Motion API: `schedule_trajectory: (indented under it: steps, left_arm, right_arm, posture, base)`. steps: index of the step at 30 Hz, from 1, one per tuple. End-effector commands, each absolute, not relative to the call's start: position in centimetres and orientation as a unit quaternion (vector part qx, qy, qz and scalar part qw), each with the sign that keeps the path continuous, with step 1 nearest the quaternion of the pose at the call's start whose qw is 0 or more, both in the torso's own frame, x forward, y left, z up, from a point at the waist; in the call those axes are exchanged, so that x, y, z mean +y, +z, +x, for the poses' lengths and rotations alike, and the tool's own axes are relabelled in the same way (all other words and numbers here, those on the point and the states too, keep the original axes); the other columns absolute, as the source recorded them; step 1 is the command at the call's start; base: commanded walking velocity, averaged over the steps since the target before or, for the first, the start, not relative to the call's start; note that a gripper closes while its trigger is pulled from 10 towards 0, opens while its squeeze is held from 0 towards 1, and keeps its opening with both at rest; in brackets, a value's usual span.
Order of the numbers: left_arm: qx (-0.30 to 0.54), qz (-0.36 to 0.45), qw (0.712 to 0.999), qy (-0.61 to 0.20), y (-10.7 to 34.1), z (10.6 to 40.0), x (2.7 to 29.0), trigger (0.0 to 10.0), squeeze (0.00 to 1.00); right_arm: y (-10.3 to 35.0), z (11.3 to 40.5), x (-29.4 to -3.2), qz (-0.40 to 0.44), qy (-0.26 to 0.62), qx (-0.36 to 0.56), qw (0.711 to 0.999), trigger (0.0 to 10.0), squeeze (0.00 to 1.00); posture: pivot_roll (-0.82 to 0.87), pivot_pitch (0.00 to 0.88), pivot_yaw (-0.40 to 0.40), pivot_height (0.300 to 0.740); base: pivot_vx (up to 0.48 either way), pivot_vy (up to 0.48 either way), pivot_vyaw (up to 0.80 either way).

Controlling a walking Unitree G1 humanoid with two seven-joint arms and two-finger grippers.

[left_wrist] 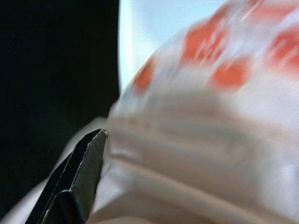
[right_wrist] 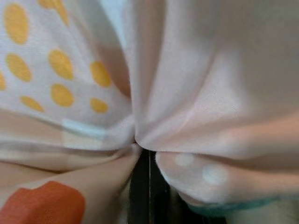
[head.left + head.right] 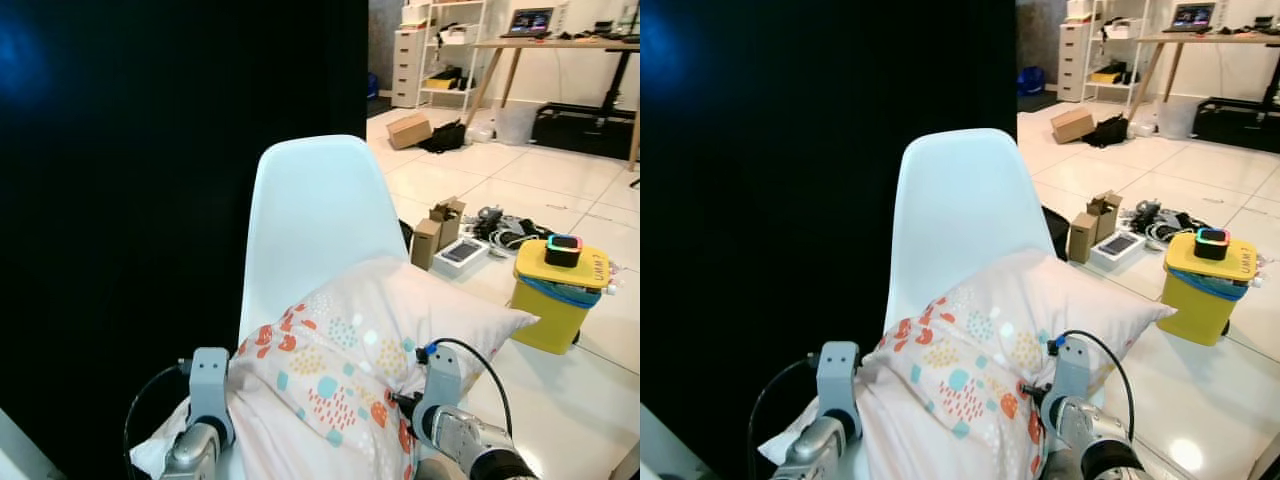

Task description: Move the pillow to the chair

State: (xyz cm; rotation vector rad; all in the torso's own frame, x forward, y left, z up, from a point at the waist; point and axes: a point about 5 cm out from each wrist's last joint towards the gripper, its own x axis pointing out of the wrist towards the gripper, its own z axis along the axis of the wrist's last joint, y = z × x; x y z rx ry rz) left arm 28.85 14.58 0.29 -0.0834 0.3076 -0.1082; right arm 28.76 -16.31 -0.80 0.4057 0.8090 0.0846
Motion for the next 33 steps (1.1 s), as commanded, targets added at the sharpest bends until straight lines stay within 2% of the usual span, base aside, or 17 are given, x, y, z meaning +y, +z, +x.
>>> schedule_trajectory:
  steps: [1, 2, 4, 5, 8, 9, 17, 18, 22, 26, 27, 28, 30, 31, 32, 33]
  left_arm:
    - [0.087, -0.041, 0.994, -0.06, 3.1, 31.0, 14.6, 10.0, 0.0]
    - [0.061, -0.033, 0.996, -0.058, 4.2, 31.8, 14.8, 10.0, 0.0]
    - [0.061, -0.033, 0.996, -0.058, 4.2, 31.8, 14.8, 10.0, 0.0]
    - [0.01, -0.009, 0.999, -0.049, 6.8, 33.3, 15.6, 10.0, 0.0]
    - [-0.01, 0.001, 0.999, -0.045, 7.8, 33.8, 16.0, 10.0, 0.0]
    - [-0.037, 0.01, 0.999, -0.035, 9.1, 34.4, 16.6, 10.0, 0.0]
    - [-0.052, 0.039, 0.997, -0.028, 9.7, 34.4, 17.1, 10.0, 0.0]
    - [-0.044, 0.042, 0.998, -0.025, 9.3, 34.3, 17.1, 10.0, 0.0]
    - [-0.025, 0.044, 0.999, -0.017, 8.3, 33.8, 17.2, 10.0, 0.0]
    - [-0.003, 0.044, 0.999, -0.011, 7.1, 33.0, 17.1, 10.0, 0.0]
    - [0.001, 0.043, 0.999, -0.011, 6.8, 32.8, 17.0, 10.0, 0.0]
    - [0.001, 0.043, 0.999, -0.011, 6.8, 32.8, 17.0, 10.0, 0.0]
    - [0.009, 0.041, 0.999, -0.019, 6.3, 32.5, 16.6, 10.0, 0.0]
    - [0.009, 0.041, 0.999, -0.019, 6.3, 32.5, 16.6, 10.0, 0.0]
    - [0.012, 0.042, 0.999, -0.025, 6.1, 32.3, 16.3, 10.0, 0.0]
    - [0.013, 0.044, 0.999, -0.029, 6.0, 32.3, 16.1, 10.0, 0.0]
  right_arm:
    - [0.4, 29.8, -14.0, 0.23, 0.089, 0.368, 0.896, 10.0, 0.0]
    - [0.6, 30.0, -13.2, 0.234, 0.107, 0.363, 0.896, 10.0, 0.0]
    - [0.6, 30.0, -13.2, 0.234, 0.107, 0.363, 0.896, 10.0, 0.0]
    - [1.0, 30.4, -11.6, 0.236, 0.134, 0.361, 0.892, 10.0, 0.0]
    - [1.1, 30.5, -11.0, 0.231, 0.145, 0.362, 0.891, 10.0, 0.0]
    - [1.1, 30.5, -9.9, 0.224, 0.158, 0.363, 0.891, 10.0, 0.0]
    - [1.8, 31.0, -7.3, 0.203, 0.178, 0.335, 0.903, 10.0, 0.03]
    - [2.0, 31.0, -6.8, 0.199, 0.19, 0.329, 0.903, 10.0, 1.0]
    - [2.4, 31.4, -6.8, 0.175, 0.199, 0.319, 0.91, 10.0, 1.0]
    - [2.3, 31.8, -9.3, 0.147, 0.177, 0.313, 0.922, 10.0, 1.0]
    - [2.2, 31.9, -11.0, 0.139, 0.161, 0.311, 0.926, 10.0, 1.0]
    - [2.2, 31.9, -11.0, 0.139, 0.161, 0.311, 0.926, 10.0, 1.0]
    - [1.9, 31.7, -15.3, 0.098, 0.117, 0.314, 0.937, 10.0, 1.0]
    - [1.9, 31.7, -15.3, 0.098, 0.117, 0.314, 0.937, 10.0, 1.0]
    - [2.0, 31.5, -17.9, 0.082, 0.088, 0.315, 0.941, 10.0, 1.0]
    - [2.1, 31.4, -19.4, 0.073, 0.071, 0.316, 0.943, 10.0, 1.0]
  posture:
    - [0.07, 0.0, 0.025, 0.554]
    - [0.07, 0.0, 0.028, 0.554]
    - [0.07, 0.0, 0.028, 0.554]
    - [0.07, 0.003, 0.027, 0.554]
    - [0.08, 0.007, 0.027, 0.554]
    - [0.08, 0.015, 0.026, 0.554]
    - [0.1, 0.034, 0.022, 0.554]
    - [0.1, 0.039, 0.019, 0.554]
    - [0.1, 0.045, 0.014, 0.554]
    - [0.1, 0.045, 0.01, 0.554]
    - [0.1, 0.044, 0.007, 0.554]
    - [0.1, 0.044, 0.007, 0.554]
    - [0.09, 0.041, 0.009, 0.554]
    - [0.09, 0.041, 0.009, 0.554]
    - [0.08, 0.04, 0.009, 0.554]
    - [0.08, 0.04, 0.009, 0.554]
  base:
    - [0.0, 0.0, 0.0]
    - [0.0, 0.0, 0.0]
    - [0.0, 0.0, 0.0]
    - [0.0, 0.0, 0.0]
    - [0.0, 0.0, 0.0]
    - [0.0, 0.0, 0.0]
    - [0.0, 0.0, 0.0]
    - [0.0, 0.0, 0.0]
    - [0.0, 0.0, 0.0]
    - [0.0, 0.0, 0.0]
    - [0.0, 0.0, 0.0]
    - [0.0, 0.0, 0.0]
    - [0.0, 0.0, 0.0]
    - [0.0, 0.0, 0.0]
    - [0.0, 0.0, 0.0]
    - [0.0, 0.0, 0.0]
